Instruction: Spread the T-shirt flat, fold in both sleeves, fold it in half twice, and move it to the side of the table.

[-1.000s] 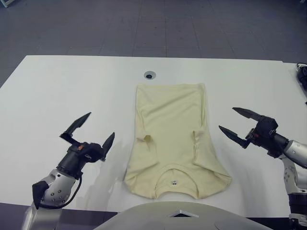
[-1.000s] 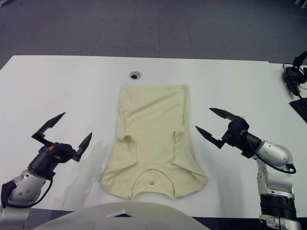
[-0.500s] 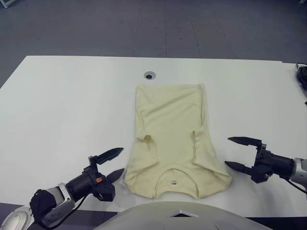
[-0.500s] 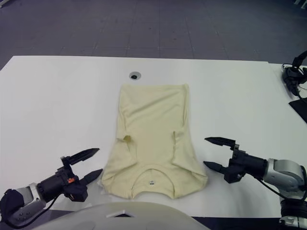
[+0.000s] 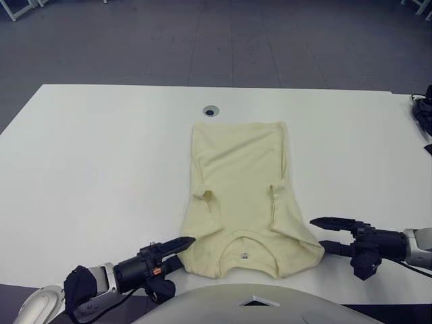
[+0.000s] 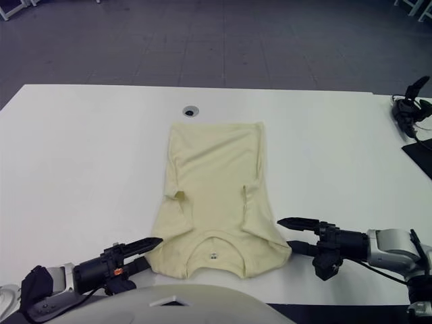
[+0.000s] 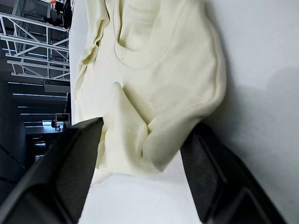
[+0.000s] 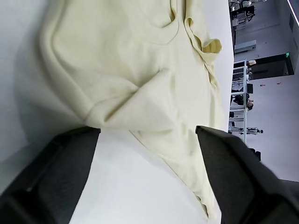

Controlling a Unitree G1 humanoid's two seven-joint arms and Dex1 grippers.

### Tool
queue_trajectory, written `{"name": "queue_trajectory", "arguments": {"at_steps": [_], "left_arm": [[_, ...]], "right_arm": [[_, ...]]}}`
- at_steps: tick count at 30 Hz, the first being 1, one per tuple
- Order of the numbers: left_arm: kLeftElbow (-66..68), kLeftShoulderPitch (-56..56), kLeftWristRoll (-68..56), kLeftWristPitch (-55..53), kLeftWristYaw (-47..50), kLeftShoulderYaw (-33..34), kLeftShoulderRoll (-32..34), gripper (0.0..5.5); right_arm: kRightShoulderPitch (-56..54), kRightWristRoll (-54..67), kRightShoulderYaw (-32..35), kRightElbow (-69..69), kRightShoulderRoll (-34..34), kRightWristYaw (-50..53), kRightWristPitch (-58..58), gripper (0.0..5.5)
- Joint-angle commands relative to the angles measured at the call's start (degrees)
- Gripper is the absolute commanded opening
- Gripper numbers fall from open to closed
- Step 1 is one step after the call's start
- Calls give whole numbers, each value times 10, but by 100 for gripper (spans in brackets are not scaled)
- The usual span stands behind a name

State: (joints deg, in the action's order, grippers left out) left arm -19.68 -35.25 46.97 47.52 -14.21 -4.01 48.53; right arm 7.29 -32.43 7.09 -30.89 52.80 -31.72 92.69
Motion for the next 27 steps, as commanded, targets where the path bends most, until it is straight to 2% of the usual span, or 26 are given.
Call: {"name": "queue_trajectory", "arguments": {"at_steps": [1,7,11,13,17,19,21,24,27], "left_arm": [[30,-1,25,-26,-17,6,16,199],[19,1,-8,-41,-20,13,8,79],[17,4,-15,-49,-28,9,6,19],[16,4,-16,-50,-32,4,4,0],[4,-6,-45,-65,-62,-13,2,0],[-9,-23,-81,-87,-96,-20,9,0],[-23,-43,-126,-114,-132,-21,21,0],[-48,-77,-208,-161,-185,-4,41,0],[-74,-109,-281,-196,-224,36,62,0]], "right_arm": [[-1,-32,-26,6,11,18,-3,303],[-1,-46,-48,10,15,49,-3,187],[0,-57,-59,11,16,65,-4,123],[-3,-59,-65,7,17,71,-5,94],[-7,-40,-94,-9,26,86,-24,22],[1,28,-143,-16,43,77,-73,1],[26,174,-211,18,71,27,-170,1],[108,451,-289,171,157,-159,-408,1],[156,614,-306,301,243,-274,-550,1]]}}
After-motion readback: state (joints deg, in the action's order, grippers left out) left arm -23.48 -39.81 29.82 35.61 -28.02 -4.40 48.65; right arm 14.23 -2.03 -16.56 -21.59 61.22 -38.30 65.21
